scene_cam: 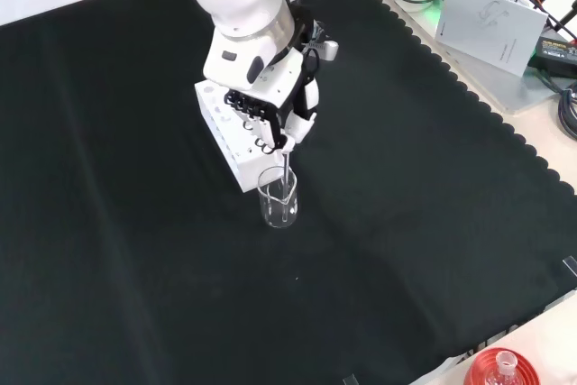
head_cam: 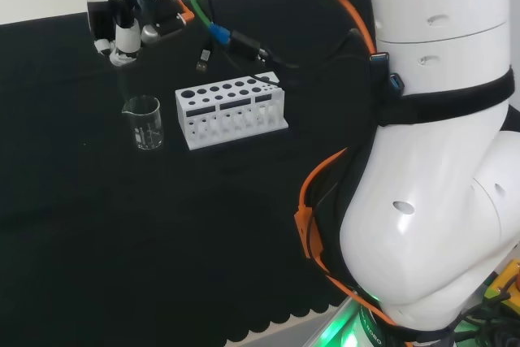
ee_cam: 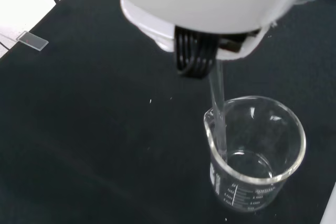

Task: Stir in the beaker to the left of the white test tube rack with the glass rod.

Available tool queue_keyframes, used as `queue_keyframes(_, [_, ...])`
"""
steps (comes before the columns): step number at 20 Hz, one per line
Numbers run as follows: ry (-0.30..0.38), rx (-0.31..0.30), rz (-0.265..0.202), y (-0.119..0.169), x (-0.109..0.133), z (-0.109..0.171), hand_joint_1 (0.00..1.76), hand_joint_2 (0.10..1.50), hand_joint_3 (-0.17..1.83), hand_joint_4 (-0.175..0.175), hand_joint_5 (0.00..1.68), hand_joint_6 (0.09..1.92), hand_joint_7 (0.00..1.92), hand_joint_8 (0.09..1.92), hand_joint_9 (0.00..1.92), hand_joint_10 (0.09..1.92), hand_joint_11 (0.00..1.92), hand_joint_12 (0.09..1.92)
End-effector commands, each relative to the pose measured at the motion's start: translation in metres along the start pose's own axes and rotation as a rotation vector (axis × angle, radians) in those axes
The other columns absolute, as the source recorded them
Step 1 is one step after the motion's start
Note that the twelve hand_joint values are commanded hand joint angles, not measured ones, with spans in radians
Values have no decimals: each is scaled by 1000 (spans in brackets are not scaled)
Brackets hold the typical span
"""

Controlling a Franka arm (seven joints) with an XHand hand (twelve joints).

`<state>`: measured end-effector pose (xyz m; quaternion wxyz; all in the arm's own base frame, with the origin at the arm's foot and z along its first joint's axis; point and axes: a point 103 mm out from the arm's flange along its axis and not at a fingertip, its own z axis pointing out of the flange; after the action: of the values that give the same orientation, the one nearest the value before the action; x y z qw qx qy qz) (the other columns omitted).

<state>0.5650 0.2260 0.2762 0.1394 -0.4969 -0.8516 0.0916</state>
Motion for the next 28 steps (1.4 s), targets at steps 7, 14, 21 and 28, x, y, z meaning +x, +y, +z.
queue_keyframes(7, [35,-3,51,-1,-49,-3,1451,478,860,-175,1225,679,1427,576,1717,87,1618,475])
queue_keyframes(14, [47,-9,101,-26,-65,3,1451,479,860,-175,1225,680,1426,577,1718,87,1618,475])
queue_keyframes(21, [23,-14,102,-42,-42,4,1451,479,860,-175,1224,680,1426,578,1718,87,1618,476])
queue_keyframes(28, [-5,-7,56,-34,-6,2,1451,479,859,-175,1224,679,1425,578,1718,87,1618,476])
